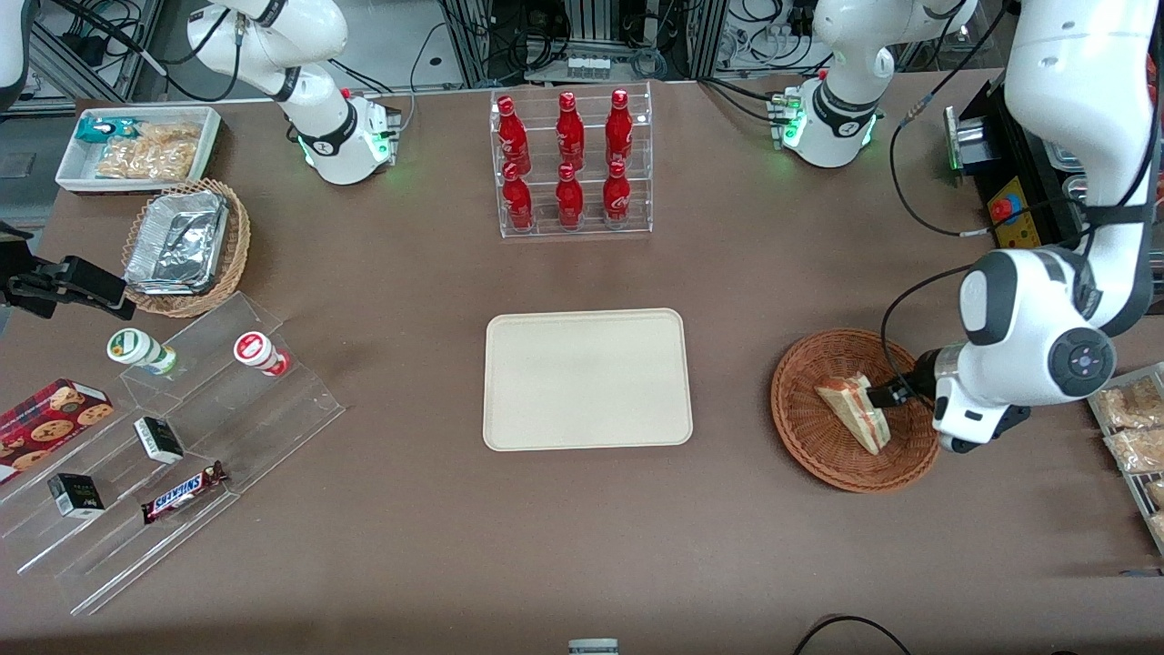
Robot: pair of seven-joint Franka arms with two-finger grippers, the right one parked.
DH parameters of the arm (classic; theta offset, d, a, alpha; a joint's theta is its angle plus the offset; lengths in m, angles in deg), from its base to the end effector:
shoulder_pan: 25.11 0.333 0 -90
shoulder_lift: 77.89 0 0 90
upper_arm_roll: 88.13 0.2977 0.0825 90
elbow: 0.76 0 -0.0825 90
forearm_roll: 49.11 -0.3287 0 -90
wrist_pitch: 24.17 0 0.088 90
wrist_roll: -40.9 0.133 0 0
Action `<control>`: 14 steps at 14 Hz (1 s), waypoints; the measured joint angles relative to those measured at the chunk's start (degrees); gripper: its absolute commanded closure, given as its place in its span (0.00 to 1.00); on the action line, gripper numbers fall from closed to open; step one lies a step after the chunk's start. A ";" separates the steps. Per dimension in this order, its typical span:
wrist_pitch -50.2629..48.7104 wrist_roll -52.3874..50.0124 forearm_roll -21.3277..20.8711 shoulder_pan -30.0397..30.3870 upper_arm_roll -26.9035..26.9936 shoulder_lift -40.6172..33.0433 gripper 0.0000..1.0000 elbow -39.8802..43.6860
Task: Place sandwich from basket to tray
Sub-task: 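Move the open left gripper over the sandwich in the wicker basket, then lower the left gripper and close it on the sandwich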
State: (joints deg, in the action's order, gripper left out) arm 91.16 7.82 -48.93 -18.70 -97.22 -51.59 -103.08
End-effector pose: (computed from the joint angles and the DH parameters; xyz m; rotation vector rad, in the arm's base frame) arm 0.5691 -0.0217 0.2760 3.0050 0.8324 -0.3731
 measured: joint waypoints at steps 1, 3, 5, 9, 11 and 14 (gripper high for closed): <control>1.23 -2.36 0.03 -0.03 -0.05 0.95 0.00 0.06; 3.37 -6.50 0.05 -0.10 -0.12 1.89 0.00 0.31; 4.22 -9.09 0.07 -0.15 -0.24 1.97 0.00 1.04; 4.28 -12.67 0.08 -0.47 -0.52 2.18 0.00 2.69; 5.66 -13.18 0.08 -1.18 -0.63 3.48 0.00 2.65; 7.60 -13.39 0.08 -2.14 -0.68 6.16 0.00 2.64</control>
State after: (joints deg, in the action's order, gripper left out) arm 98.76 -5.57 -48.85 -20.84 -97.91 -45.42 -100.44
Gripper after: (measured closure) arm 0.000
